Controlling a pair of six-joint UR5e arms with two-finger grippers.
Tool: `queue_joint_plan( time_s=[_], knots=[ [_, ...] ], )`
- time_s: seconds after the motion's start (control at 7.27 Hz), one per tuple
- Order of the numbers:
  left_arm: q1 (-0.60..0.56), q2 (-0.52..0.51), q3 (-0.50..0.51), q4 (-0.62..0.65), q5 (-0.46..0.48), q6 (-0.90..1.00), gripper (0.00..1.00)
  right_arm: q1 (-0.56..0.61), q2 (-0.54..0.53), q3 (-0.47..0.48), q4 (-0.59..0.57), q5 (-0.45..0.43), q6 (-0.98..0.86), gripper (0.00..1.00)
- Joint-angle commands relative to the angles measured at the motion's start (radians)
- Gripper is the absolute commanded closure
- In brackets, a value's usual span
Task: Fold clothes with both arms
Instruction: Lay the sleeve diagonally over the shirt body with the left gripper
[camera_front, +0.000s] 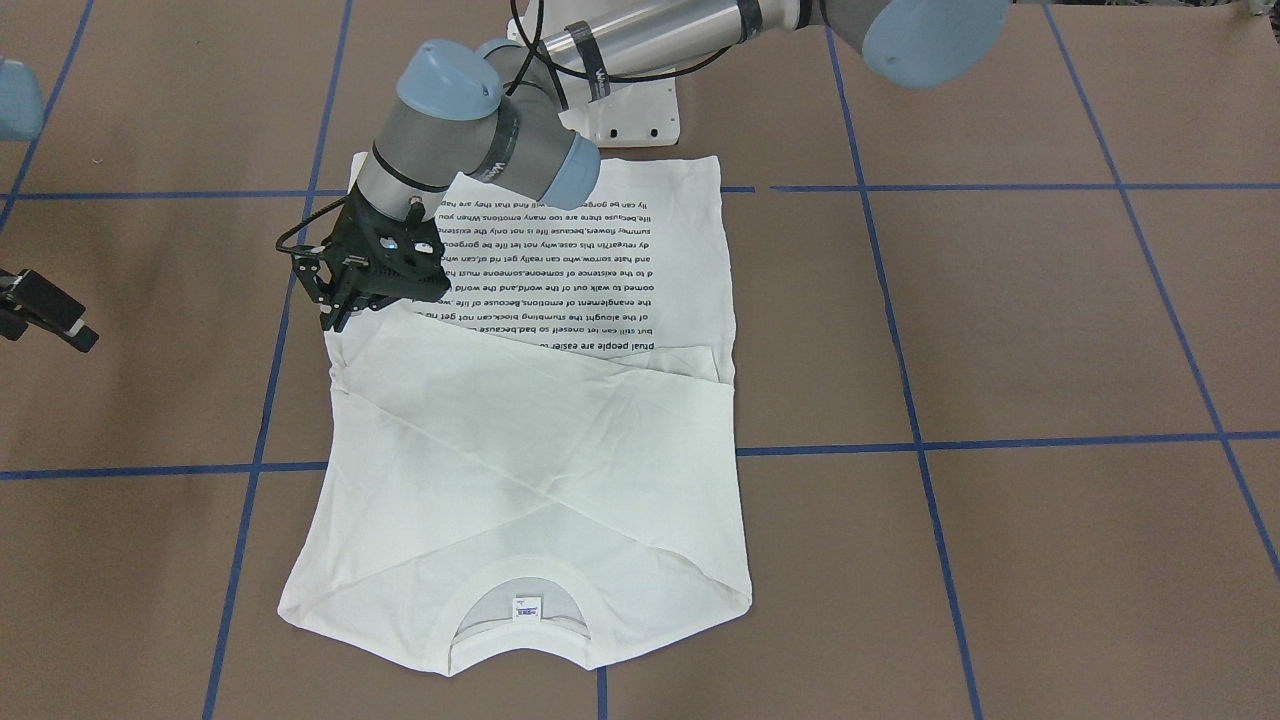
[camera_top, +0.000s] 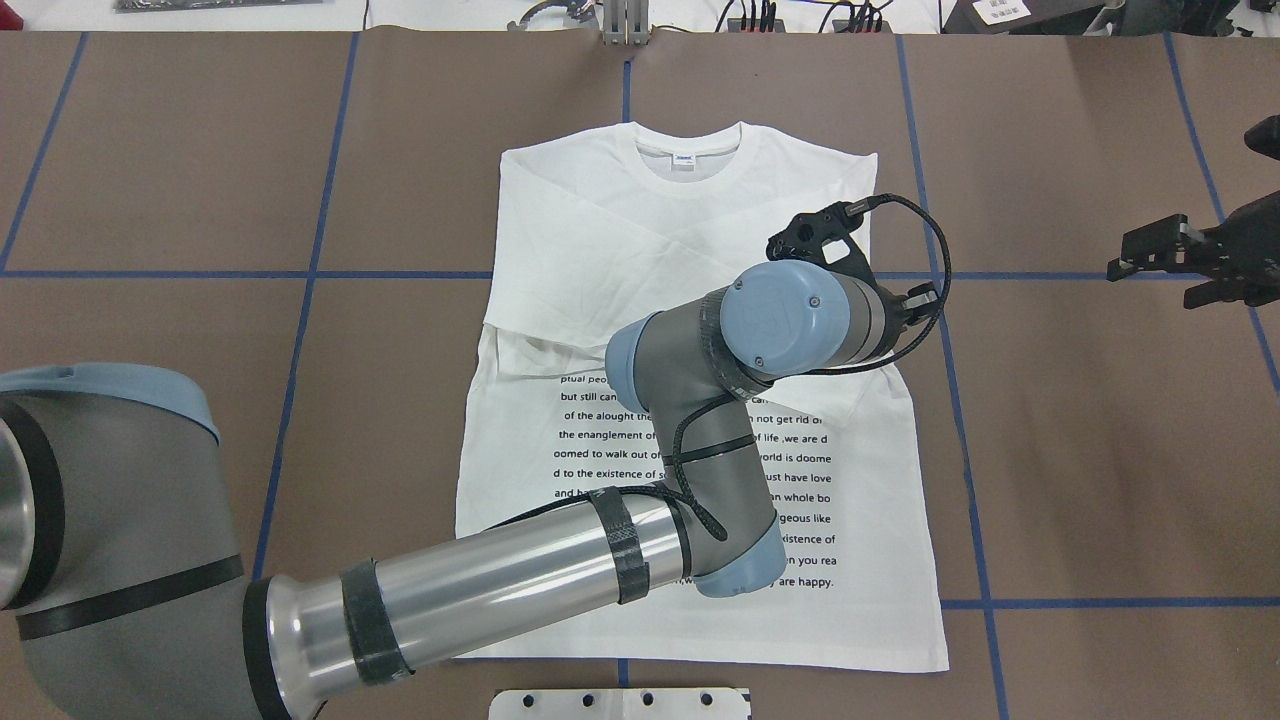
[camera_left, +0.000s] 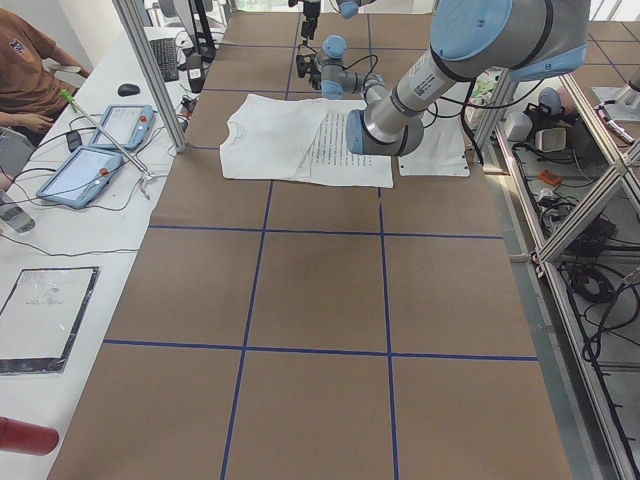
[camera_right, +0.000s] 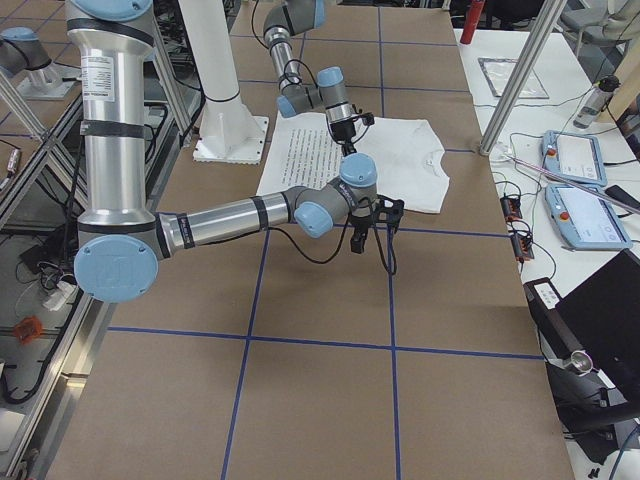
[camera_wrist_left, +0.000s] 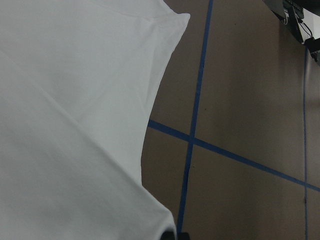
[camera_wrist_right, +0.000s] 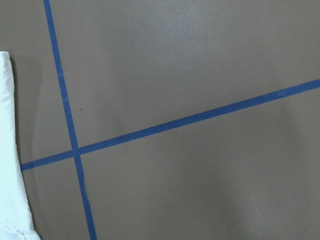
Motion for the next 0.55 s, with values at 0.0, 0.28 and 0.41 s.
queue_joint_plan(
  time_s=[0.0, 0.28, 0.41],
  knots=[
    [0.001, -0.007, -0.015, -0.004, -0.002, -0.005, 0.39, -0.001, -0.011, 0.017, 0.0, 0.0, 0.001, 0.01],
    [-0.011, 0.021, -0.127, 0.04, -0.011, -0.006, 0.38, -0.002, -0.019, 0.043, 0.002, 0.001, 0.028, 0.0],
    [-0.02, 0.071, -0.211, 0.109, -0.014, 0.0, 0.38, -0.01, -0.02, 0.076, 0.003, 0.004, 0.106, 0.0]
  ],
)
